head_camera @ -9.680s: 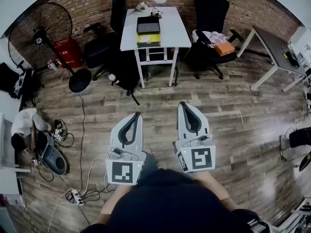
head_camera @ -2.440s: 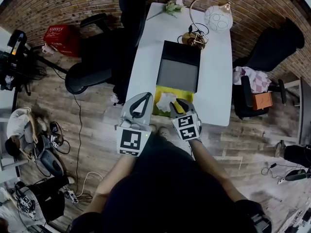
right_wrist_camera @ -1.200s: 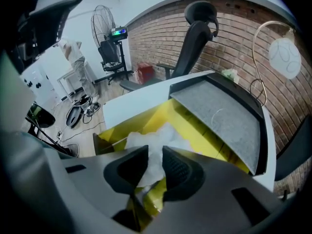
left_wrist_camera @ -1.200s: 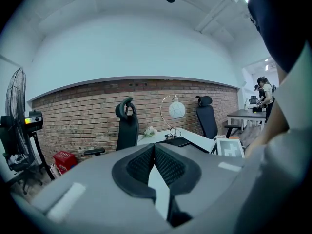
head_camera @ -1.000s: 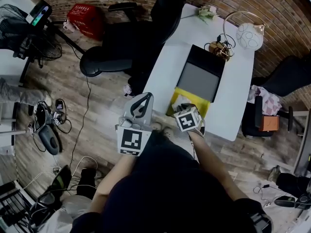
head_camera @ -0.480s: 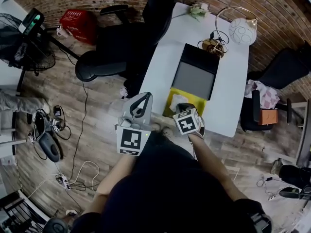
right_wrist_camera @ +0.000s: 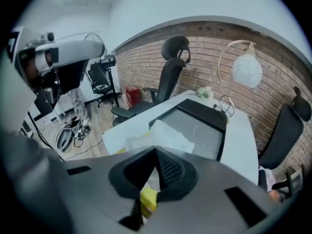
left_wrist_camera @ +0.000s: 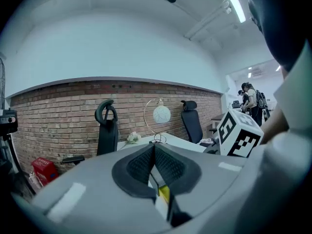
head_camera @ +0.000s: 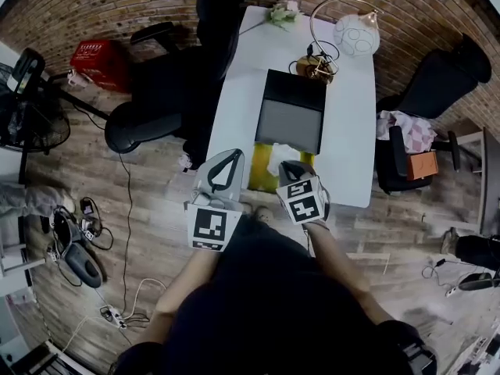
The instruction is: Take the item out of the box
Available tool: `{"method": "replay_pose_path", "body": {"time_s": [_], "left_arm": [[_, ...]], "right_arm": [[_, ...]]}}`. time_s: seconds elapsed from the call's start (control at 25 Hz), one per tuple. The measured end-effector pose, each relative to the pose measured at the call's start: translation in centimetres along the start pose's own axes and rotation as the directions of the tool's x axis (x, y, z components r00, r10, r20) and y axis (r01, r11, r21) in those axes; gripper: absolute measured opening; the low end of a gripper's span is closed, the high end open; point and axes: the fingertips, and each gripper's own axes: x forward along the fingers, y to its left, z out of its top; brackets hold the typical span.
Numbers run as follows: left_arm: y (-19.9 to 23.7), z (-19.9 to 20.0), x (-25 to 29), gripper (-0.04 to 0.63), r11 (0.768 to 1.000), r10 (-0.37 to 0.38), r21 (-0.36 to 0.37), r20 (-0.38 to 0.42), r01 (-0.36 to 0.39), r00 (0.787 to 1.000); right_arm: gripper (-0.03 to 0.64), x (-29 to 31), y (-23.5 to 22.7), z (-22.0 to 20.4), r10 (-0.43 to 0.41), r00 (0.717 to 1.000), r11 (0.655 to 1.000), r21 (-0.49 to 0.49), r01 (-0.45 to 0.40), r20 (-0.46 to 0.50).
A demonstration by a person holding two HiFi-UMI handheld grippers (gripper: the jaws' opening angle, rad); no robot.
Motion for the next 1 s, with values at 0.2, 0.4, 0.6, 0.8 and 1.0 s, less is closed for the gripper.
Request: {"method": "replay_pose_path", "body": {"time_s": [0.2, 0.4, 0.6, 0.8, 1.0], "left_arm": [[-1.2, 0.9, 1.2, 0.011, 0.999, -0.051, 0.013, 0.023, 0.051, 0.998], [-2.1, 1.8, 2.3, 0.011, 0.995, -0.098, 0.026, 0.048, 0.097, 0.994], [-3.2, 2.8, 3.1, 0.011, 0.989, -0.144, 0.033, 0.079, 0.142, 0.986], [-4.0, 4.5, 3.4, 0.011, 0.985, -0.172, 0.035, 0.119, 0.169, 0.978], [-4.0, 6.9, 3.3, 0.011, 0.986, -0.167, 0.036, 0.142, 0.163, 0.976]], "right_arm": [[0.012, -2.8, -1.7, 2.1, -0.068, 0.994, 0.997, 0.032, 0.066, 0.085], [0.012, -6.0, -3.7, 4.5, -0.17, 0.967, 0.985, 0.06, 0.161, 0.188], [0.012, -9.5, -5.3, 6.9, -0.264, 0.919, 0.964, 0.093, 0.248, 0.292], [0.012, -12.9, -6.6, 8.7, -0.344, 0.856, 0.939, 0.125, 0.321, 0.387], [0.012, -16.1, -7.6, 10.6, -0.412, 0.774, 0.909, 0.16, 0.384, 0.481]]}}
